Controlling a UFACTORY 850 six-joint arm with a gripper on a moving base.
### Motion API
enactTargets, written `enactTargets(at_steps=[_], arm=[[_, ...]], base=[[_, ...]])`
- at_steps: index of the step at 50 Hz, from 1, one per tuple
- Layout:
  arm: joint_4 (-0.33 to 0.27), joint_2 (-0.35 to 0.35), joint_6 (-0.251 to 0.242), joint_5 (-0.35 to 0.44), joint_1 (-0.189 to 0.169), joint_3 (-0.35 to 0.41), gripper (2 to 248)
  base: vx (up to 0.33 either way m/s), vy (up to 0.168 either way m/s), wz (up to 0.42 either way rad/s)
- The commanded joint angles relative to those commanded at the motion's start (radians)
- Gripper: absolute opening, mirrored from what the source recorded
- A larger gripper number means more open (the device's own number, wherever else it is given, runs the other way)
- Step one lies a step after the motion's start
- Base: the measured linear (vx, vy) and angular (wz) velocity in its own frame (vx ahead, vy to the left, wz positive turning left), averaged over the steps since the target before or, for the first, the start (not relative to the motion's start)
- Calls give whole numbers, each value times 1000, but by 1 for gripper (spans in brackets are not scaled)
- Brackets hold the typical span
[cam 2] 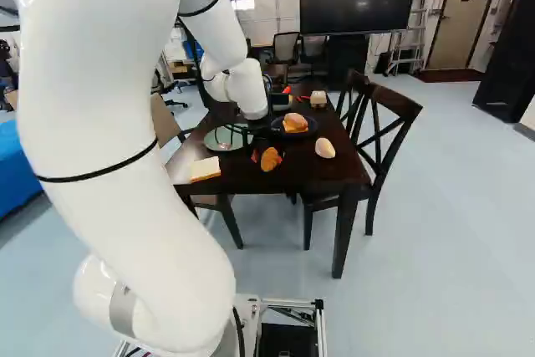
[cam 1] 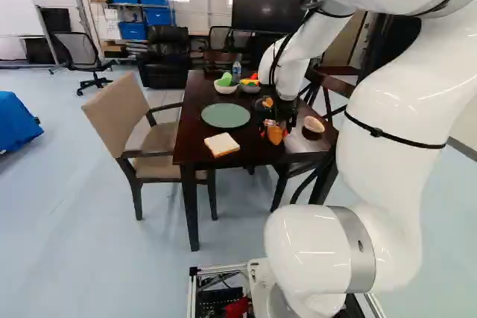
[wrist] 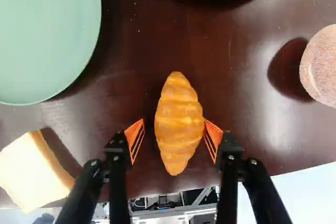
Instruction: Move the croissant to the empty plate
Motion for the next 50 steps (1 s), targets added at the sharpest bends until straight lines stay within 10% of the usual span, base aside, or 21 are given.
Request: enactTargets(at_steps=[50], arm=[[3,0,0,23,0,0,131]], base=[[0,0,0]])
